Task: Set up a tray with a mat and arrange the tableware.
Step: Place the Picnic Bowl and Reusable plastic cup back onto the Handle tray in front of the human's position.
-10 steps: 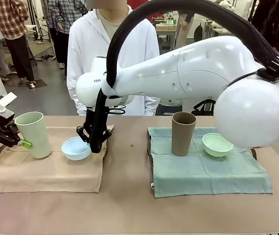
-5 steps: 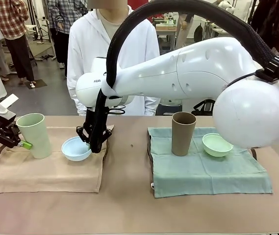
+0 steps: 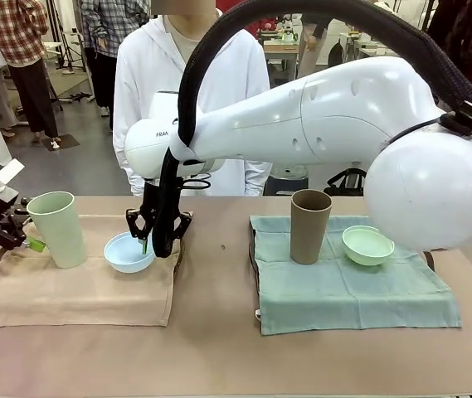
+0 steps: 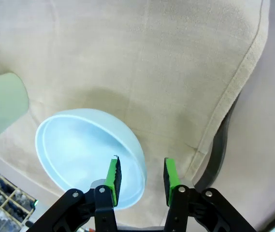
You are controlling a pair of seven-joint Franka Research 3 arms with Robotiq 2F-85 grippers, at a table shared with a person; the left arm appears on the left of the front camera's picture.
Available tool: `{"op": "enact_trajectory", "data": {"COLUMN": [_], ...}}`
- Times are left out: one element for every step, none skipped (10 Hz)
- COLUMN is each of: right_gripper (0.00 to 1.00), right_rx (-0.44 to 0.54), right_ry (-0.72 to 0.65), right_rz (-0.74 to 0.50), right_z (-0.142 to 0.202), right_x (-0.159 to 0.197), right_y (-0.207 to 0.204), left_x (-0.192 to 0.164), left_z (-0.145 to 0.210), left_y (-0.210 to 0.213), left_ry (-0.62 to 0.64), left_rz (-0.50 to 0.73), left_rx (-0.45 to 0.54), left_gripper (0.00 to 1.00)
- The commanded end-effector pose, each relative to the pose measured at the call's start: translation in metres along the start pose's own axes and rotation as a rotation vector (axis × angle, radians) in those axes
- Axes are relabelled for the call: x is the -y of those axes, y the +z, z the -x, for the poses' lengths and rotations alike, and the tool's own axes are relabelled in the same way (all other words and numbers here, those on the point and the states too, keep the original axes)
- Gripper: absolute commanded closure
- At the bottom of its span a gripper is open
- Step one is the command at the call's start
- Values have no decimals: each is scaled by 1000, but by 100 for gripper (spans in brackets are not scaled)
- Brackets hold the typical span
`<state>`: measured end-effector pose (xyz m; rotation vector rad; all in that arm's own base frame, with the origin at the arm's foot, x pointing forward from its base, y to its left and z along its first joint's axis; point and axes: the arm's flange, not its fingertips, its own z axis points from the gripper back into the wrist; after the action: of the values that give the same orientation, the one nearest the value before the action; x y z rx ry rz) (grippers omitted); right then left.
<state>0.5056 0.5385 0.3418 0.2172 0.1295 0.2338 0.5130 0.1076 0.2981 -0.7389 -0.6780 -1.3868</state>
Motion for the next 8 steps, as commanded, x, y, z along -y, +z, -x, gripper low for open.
{"op": "enact_trajectory", "data": {"right_gripper": [32, 0, 12, 0, 5, 5, 5, 5], "right_rx": [30, 41, 55, 71, 81, 95, 95, 105], "right_ry": [12, 11, 11, 10, -2, -38, -68, -102], "right_rz": [59, 70, 82, 111, 153, 209, 262, 309], "right_z": [16, 23, 31, 40, 49, 57, 64, 79], "right_x": [-2, -2, -2, -2, -3, -2, 0, 4], "right_y": [13, 19, 27, 37, 47, 58, 71, 88], "left_x": [2, 6, 14, 27, 42, 57, 70, 85], "left_z": [1, 1, -4, -15, -30, -48, -67, -89], "left_y": [20, 30, 40, 49, 58, 65, 71, 73], "left_ry": [49, 68, 74, 82, 75, 66, 113, 202], "left_rz": [-28, -33, -31, -36, -48, -44, -42, -46], "left_rx": [-62, -98, -162, -269, -356, -458, -519, -552], "left_gripper": [0, 0, 0, 0, 0, 0, 0, 0]}}
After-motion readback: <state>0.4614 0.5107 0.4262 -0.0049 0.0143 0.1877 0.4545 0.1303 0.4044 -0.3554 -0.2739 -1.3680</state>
